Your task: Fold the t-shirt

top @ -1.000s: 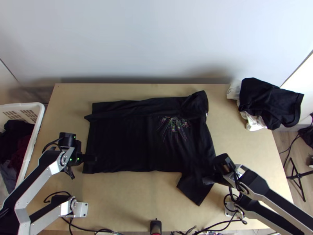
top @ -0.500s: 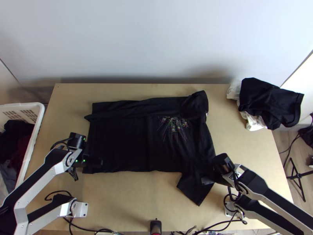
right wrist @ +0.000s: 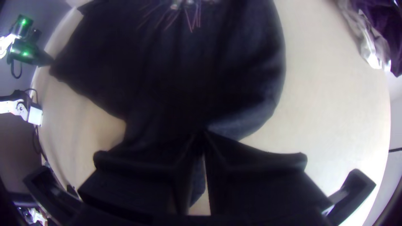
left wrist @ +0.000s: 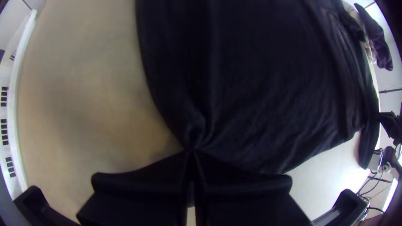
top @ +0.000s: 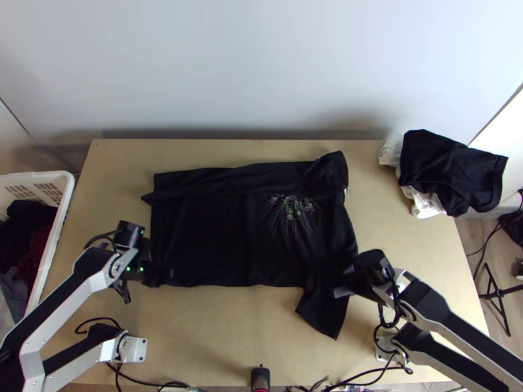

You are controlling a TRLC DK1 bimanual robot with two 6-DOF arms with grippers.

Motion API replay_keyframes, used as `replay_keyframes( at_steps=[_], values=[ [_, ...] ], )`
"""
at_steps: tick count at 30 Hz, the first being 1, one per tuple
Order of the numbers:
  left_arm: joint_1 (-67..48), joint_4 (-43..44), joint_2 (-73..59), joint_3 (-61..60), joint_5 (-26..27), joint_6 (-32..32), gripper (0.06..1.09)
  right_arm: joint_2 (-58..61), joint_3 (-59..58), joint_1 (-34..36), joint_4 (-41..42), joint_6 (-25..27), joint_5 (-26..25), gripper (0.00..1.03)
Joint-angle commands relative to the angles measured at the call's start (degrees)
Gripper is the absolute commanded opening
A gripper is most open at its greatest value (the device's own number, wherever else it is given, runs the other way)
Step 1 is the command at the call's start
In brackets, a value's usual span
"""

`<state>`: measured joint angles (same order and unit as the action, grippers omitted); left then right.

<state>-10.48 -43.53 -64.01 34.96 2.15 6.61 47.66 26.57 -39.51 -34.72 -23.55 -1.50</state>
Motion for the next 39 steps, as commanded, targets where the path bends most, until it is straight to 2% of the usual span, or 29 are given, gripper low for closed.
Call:
replay_keyframes(
  at_steps=[1, 9, 15, 20, 28, 39],
  values=[
    [0.72, 1.16, 1.61, 3.98, -0.4, 0.95, 0.1, 0.94, 3.58, 0.31, 4.4, 3.16, -0.26, 0.03],
    [2.75, 5.74, 4.24, 6.79, -0.48, 6.84, 0.1, 3.84, 8.41, 1.1, 9.32, 6.15, -1.05, 0.03],
    [9.78, 5.65, -3.93, 12.06, -0.48, 7.19, 0.1, 8.33, 13.6, 5.05, 12.75, 8.52, -2.19, 0.03],
    [12.77, 5.82, -5.43, 17.16, -0.48, 7.63, 0.1, 13.34, 19.31, 9.62, 14.68, 10.46, -2.19, 0.03],
    [12.59, 5.65, -11.93, 24.72, -0.48, 11.58, 0.1, 21.07, 24.94, 11.82, 19.78, 10.28, -3.34, 0.03],
    [13.12, 5.91, -24.76, 33.16, -0.48, 17.91, 0.1, 35.22, 36.1, 16.65, 21.98, 8.35, -3.95, 0.03]
  ],
)
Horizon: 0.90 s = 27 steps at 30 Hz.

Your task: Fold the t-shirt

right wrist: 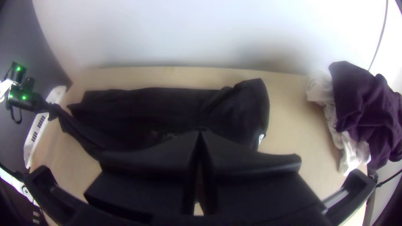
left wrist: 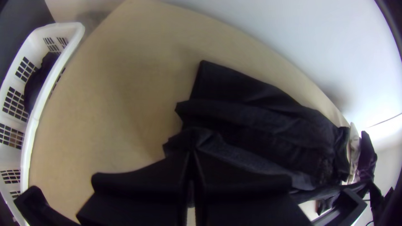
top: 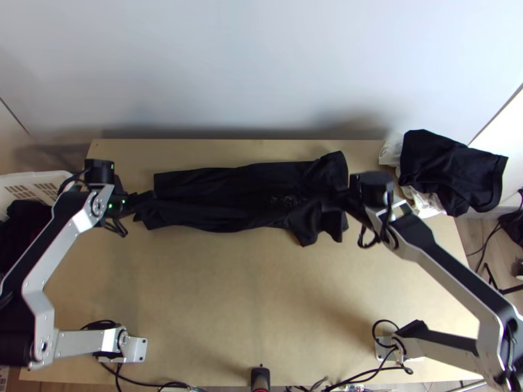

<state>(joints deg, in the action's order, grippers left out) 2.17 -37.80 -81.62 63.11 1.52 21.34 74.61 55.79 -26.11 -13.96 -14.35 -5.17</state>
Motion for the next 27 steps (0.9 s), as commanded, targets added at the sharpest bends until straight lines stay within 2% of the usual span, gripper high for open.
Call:
replay_keyframes(
  at_steps=[1, 13, 16, 27],
  values=[
    [0.46, 0.36, -8.38, 5.88, 0.15, 3.71, 0.1, 9.5, 8.11, 3.52, 1.21, -1.21, -0.28, 0.03],
    [3.1, -1.66, -23.49, 22.23, 0.15, 6.08, 0.1, 23.39, 19.71, 8.88, 1.3, -6.66, -0.28, 0.03],
    [3.01, -1.92, -26.3, 23.99, 0.15, 6.25, 0.1, 26.55, 21.2, 10.2, 1.39, -8.41, -0.28, 0.03],
    [3.27, -2.89, -32.55, 24.6, 0.15, 5.99, 0.1, 36.22, 21.99, 14.15, 2.53, -8.77, -0.28, 0.03]
  ],
)
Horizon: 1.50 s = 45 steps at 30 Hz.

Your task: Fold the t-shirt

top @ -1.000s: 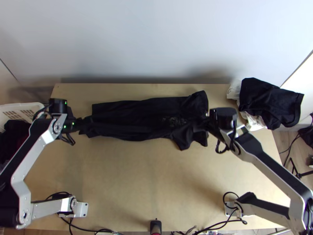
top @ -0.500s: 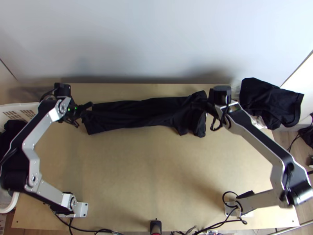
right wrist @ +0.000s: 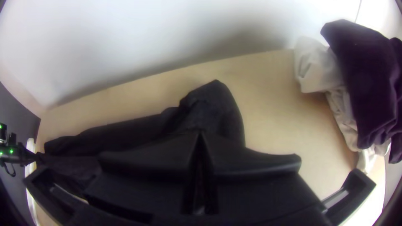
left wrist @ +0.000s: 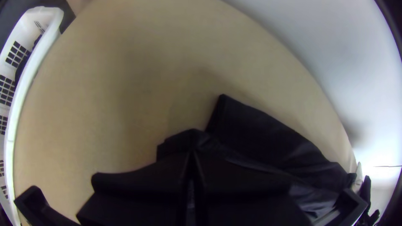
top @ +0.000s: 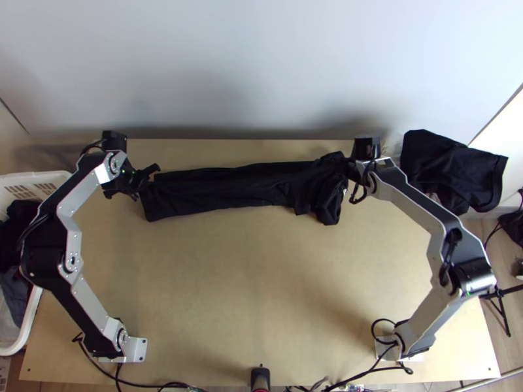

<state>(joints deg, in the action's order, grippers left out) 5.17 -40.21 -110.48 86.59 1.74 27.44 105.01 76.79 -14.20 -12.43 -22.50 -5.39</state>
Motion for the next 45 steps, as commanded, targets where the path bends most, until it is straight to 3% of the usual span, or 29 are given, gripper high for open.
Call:
replay_keyframes(
  at_steps=[1, 9, 11, 12, 13, 14, 15, 16, 18, 24, 30, 37, 45],
  values=[
    [0.37, -0.49, -3.87, 1.22, -0.07, -0.2, 0.1, 6.79, 1.08, 2.42, 1.35, -0.7, -0.06, 0.03],
    [0.46, -0.58, -3.96, 1.83, -0.07, -0.63, 0.1, 8.72, 0.55, 2.51, 1.35, -1.67, -0.15, 0.03],
    [0.46, -1.89, -4.22, 2.27, -0.07, -0.99, 0.15, 8.63, 0.2, 2.51, 1.18, -1.58, -0.06, 0.06],
    [0.46, -3.21, -4.57, 2.8, -0.07, -0.99, 0.27, 7.84, -0.33, 2.24, 0.74, -1.58, -0.06, 0.16],
    [0.46, -4.97, -4.84, 3.41, -0.07, -1.07, 0.46, 6.61, -1.47, 1.98, 0.82, -1.76, -0.06, 0.39],
    [0.54, -6.99, -4.84, 3.94, -0.07, -1.25, 0.72, 5.29, -2.35, 1.72, 0.65, -2.11, 0.2, 0.66],
    [0.46, -8.31, -4.57, 4.12, -0.07, -2.13, 0.98, 3.71, -3.41, 1.45, 0.56, -2.11, 1.17, 0.85],
    [0.46, -8.66, -3.78, 3.77, -0.07, -3.1, 1.04, 2.21, -4.28, 1.28, 0.56, -2.2, 2.58, 0.91],
    [0.63, -8.66, -1.94, 2.45, 0.02, -3.89, 1.04, -1.48, -6.31, 0.92, 0.47, -2.2, 4.42, 0.99],
    [4.59, -6.99, 3.34, -2.3, 6.0, -5.21, 1.04, -16.95, -9.91, -2.85, -1.9, -1.4, 6.71, 0.99],
    [7.05, 1.09, 9.4, -10.91, 11.09, -4.24, 1.04, -28.2, -5.69, -6.81, -11.13, -3.34, 6.71, 0.98],
    [7.05, 20.34, 17.14, -23.66, 18.65, 4.11, 1.04, -33.38, -0.51, -7.86, -20.18, -4.66, 6.71, 0.98],
    [2.21, 26.67, 14.85, -27.0, 18.65, 5.34, 1.04, -34.08, 5.38, -9.53, -27.56, -3.6, 6.62, 0.98]
  ],
)
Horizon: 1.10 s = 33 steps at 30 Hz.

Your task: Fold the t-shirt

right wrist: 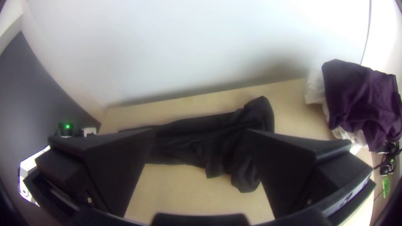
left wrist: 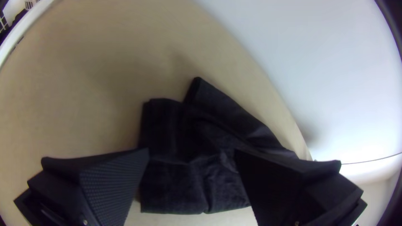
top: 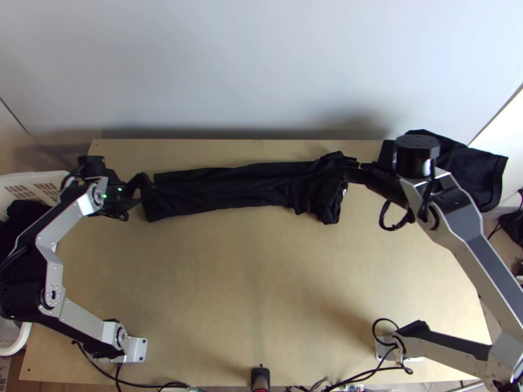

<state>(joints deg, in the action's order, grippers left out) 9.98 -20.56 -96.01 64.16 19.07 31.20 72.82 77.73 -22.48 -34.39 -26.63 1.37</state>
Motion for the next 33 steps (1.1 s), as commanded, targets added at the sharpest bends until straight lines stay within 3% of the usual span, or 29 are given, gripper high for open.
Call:
replay_keyframes(
  at_steps=[1, 20, 33],
  values=[
    [-2.77, 7.72, 0.21, -4.83, 1.32, 1.41, 1.04, -1.89, 4.88, -1.34, -6.04, 0.53, -0.14, 0.98],
    [4.35, 6.58, -0.41, -5.01, -1.05, -8.35, 1.04, -1.54, 6.47, -1.43, -7.27, -0.35, -0.05, 0.98],
    [-2.24, 8.52, -2.52, -4.92, -1.14, -4.66, 1.04, -2.59, 6.55, -1.25, -8.67, -0.17, -0.14, 0.98]
  ],
)
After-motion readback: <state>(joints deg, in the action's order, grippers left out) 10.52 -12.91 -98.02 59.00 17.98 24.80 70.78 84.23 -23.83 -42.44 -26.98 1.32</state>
